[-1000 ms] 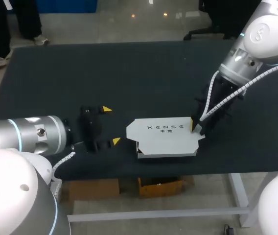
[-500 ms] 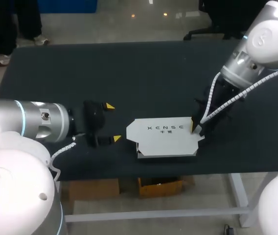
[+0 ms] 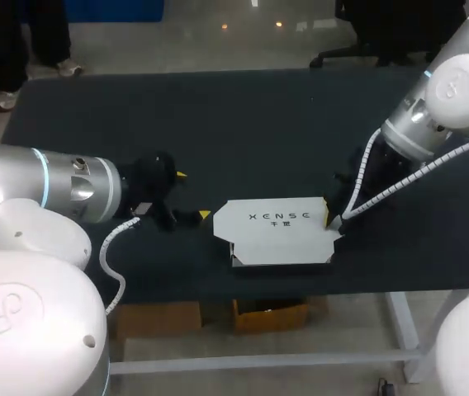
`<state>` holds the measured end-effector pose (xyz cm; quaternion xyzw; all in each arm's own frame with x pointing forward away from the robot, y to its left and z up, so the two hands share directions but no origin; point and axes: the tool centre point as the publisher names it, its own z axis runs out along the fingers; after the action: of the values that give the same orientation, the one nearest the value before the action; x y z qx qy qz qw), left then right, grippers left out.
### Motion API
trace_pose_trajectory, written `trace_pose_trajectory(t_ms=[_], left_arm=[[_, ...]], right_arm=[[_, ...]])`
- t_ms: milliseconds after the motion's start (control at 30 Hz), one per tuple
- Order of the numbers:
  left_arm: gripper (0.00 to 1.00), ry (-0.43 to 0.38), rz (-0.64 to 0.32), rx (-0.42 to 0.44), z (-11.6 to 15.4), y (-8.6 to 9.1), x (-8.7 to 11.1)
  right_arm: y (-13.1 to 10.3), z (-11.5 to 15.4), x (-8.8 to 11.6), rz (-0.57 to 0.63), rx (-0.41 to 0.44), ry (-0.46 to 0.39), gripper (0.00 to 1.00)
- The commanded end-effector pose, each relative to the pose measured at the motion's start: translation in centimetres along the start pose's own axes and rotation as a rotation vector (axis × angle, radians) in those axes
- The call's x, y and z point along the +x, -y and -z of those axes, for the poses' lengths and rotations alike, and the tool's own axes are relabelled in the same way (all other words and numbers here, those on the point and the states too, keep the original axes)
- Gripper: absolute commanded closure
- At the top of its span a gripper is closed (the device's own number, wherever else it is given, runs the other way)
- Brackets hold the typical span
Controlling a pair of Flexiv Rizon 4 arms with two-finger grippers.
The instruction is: Assemble the packaging by folding the flat box into shape, placing the metal phone stand inside, and closing the box properly
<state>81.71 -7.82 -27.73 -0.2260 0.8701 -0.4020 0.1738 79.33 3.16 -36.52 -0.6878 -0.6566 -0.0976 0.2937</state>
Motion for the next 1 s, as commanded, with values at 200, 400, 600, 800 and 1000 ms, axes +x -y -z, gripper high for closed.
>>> trace_pose_trajectory(t_ms=[200,400,600,800,1000], left_arm=[[0.00,0.072,0.132,-0.249,-1.4,0.8,0.0],[0.00,0.072,0.132,-0.249,-1.4,0.8,0.0],[0.00,0.072,0.132,-0.249,-1.4,0.8,0.0],[0.00,0.072,0.132,-0.249,-1.4,0.8,0.0],[0.00,0.021,0.348,-0.361,-1.9,1.7,-0.1]], right_arm=[[0.4,-0.2,-0.6,0.004,-0.041,-0.016,0.64],[0.1,-0.1,-0.5,0.009,-0.047,-0.021,0.64],[-0.1,0.1,-0.4,0.013,-0.058,-0.025,0.65],[-0.2,0.1,-0.3,0.015,-0.063,-0.025,0.65],[-0.5,-0.1,-0.4,0.014,-0.056,-0.022,0.65]])
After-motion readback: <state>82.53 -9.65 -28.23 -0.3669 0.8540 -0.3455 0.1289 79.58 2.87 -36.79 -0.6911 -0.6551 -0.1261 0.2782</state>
